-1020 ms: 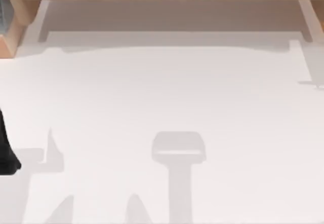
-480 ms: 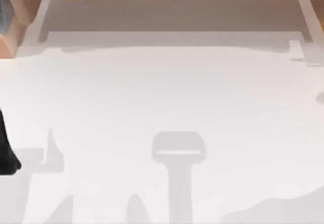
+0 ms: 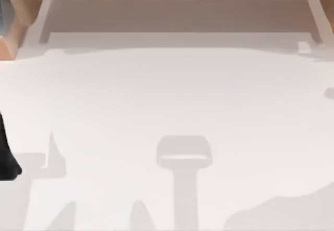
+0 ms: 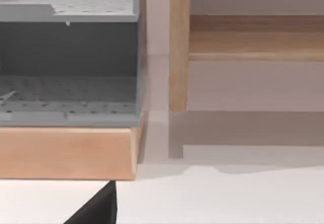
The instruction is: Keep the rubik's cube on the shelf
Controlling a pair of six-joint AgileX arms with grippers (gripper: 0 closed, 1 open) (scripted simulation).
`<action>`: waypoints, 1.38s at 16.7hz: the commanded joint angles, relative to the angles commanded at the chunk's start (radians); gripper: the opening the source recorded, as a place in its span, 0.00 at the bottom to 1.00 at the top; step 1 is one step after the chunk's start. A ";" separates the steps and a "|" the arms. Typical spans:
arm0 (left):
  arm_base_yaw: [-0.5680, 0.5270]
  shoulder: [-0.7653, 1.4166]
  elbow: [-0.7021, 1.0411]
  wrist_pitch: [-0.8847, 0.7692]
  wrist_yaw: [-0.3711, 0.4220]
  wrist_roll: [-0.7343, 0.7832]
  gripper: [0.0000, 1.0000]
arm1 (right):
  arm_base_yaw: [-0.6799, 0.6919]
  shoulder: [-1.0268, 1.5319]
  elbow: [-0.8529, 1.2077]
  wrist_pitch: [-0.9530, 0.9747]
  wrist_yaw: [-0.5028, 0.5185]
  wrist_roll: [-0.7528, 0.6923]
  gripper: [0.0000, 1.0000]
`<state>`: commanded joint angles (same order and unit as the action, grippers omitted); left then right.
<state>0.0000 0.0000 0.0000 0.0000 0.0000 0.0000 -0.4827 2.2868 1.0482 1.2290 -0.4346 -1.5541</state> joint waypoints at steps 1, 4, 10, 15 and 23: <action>0.000 0.000 0.000 0.000 0.000 0.000 1.00 | 0.009 0.018 0.045 -0.021 0.009 0.000 0.00; 0.000 0.000 0.000 0.000 0.000 0.000 1.00 | 0.035 0.069 0.170 -0.086 0.036 0.000 0.00; 0.000 0.000 0.000 0.000 0.000 0.000 1.00 | 0.047 0.086 0.207 -0.115 0.048 0.003 0.00; 0.000 0.000 0.000 0.000 0.000 0.000 1.00 | 0.047 0.086 0.207 -0.115 0.048 0.003 0.38; 0.000 0.000 0.000 0.000 0.000 0.000 1.00 | 0.047 0.086 0.207 -0.115 0.048 0.003 0.98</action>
<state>0.0000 0.0000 0.0000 0.0000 0.0000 0.0000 -0.4355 2.3725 1.2556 1.1137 -0.3864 -1.5513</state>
